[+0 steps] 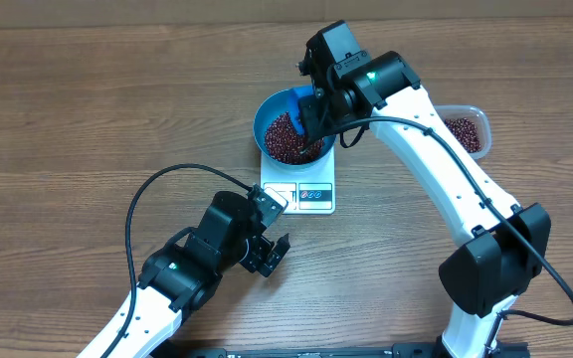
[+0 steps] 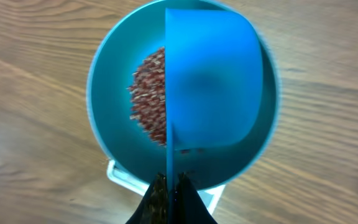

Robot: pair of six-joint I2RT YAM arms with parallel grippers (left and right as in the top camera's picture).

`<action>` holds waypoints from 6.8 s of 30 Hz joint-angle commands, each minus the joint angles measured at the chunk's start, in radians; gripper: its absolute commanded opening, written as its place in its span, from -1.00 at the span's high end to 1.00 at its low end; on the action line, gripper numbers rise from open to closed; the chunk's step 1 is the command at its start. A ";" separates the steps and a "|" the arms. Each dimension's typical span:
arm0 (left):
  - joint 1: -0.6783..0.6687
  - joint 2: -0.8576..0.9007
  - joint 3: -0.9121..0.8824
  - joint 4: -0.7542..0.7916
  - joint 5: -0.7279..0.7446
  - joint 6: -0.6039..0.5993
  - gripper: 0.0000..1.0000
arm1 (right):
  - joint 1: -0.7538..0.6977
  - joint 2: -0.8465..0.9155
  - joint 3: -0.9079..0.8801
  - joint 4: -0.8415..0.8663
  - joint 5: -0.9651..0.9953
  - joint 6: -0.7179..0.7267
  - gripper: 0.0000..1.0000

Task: Scoop item into bowl and weigh 150g on scale

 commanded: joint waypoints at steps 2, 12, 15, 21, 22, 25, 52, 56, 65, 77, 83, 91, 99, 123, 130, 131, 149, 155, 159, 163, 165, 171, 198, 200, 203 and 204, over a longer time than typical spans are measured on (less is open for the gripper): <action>0.007 0.006 -0.007 0.000 -0.003 0.017 -0.99 | -0.055 -0.040 0.035 0.003 -0.229 0.039 0.93; 0.007 0.006 -0.007 0.000 -0.003 0.017 -0.99 | -0.229 -0.073 0.035 0.006 -0.672 -0.002 0.92; 0.007 0.006 -0.007 0.000 -0.003 0.017 -0.99 | -0.276 -0.107 0.035 0.012 -0.735 -0.023 0.92; 0.007 0.006 -0.007 0.000 -0.003 0.017 -0.99 | -0.416 -0.196 0.035 0.019 -0.687 -0.018 0.93; 0.007 0.006 -0.007 0.000 -0.003 0.017 -0.99 | -0.442 -0.209 0.035 0.018 -0.680 -0.018 0.93; 0.007 0.006 -0.007 0.000 -0.003 0.017 -0.99 | -0.540 -0.249 0.035 0.014 -0.673 -0.018 0.92; 0.007 0.006 -0.007 0.000 -0.003 0.017 -0.99 | -0.765 -0.255 0.032 -0.221 -0.132 -0.054 0.92; 0.007 0.006 -0.007 0.000 -0.003 0.017 -0.99 | -0.760 -0.248 0.032 -0.242 -0.130 -0.119 0.93; 0.007 0.006 -0.007 0.000 -0.003 0.017 -0.99 | -0.682 -0.248 0.032 -0.282 0.029 -0.140 0.92; 0.007 0.006 -0.007 0.000 -0.003 0.017 -0.99 | -0.537 -0.245 0.032 -0.282 0.281 -0.095 0.92; 0.007 0.006 -0.007 0.000 -0.003 0.017 -0.99 | -0.495 -0.245 0.032 -0.276 0.366 -0.093 0.92; 0.007 0.006 -0.007 0.000 -0.003 0.017 -0.99 | -0.443 -0.245 0.032 -0.251 0.481 -0.093 0.92; 0.007 0.006 -0.007 0.000 -0.003 0.017 -0.99 | -0.415 -0.245 0.032 -0.252 0.547 -0.093 0.93; 0.007 0.006 -0.007 0.000 -0.003 0.017 -0.99 | -0.428 -0.242 -0.047 -0.209 0.378 0.590 0.92; 0.007 0.006 -0.007 0.000 -0.003 0.017 -0.99 | -0.428 -0.242 -0.180 -0.061 0.273 0.615 0.92; 0.007 0.006 -0.007 0.000 -0.003 0.017 -0.99 | -0.428 -0.241 -0.196 -0.039 0.256 0.615 0.92; 0.007 0.006 -0.007 0.000 -0.003 0.017 -0.99 | -0.428 -0.241 -0.381 0.127 0.242 0.690 0.93; 0.007 0.006 -0.007 0.000 -0.003 0.017 -0.99 | -0.428 -0.241 -0.386 0.138 0.242 0.690 0.90; 0.007 0.006 -0.007 0.000 -0.003 0.017 -0.99 | -0.428 -0.241 -0.386 0.143 0.243 0.690 0.81; 0.007 0.006 -0.007 0.000 -0.003 0.017 -0.99 | -0.428 -0.241 -0.386 0.147 0.243 0.690 0.61; 0.007 0.006 -0.007 0.000 -0.003 0.017 -0.99 | -0.428 -0.241 -0.386 0.149 0.243 0.690 0.45; 0.007 0.006 -0.007 0.000 -0.003 0.017 -0.99 | -0.428 -0.241 -0.386 0.157 0.243 0.689 0.19; 0.007 0.006 -0.007 0.000 -0.003 0.017 -0.99 | -0.428 -0.241 -0.386 0.110 0.217 0.547 -0.89; 0.007 0.006 -0.007 0.000 -0.003 0.017 -0.99 | -0.428 -0.241 -0.386 0.084 0.180 0.487 -1.00; 0.007 0.006 -0.007 0.000 -0.003 0.017 -0.99 | -0.428 -0.241 -0.375 0.019 0.154 0.429 -1.00; 0.007 0.006 -0.007 0.000 -0.003 0.017 -0.99 | -0.428 -0.241 -0.368 -0.012 0.155 0.417 -1.00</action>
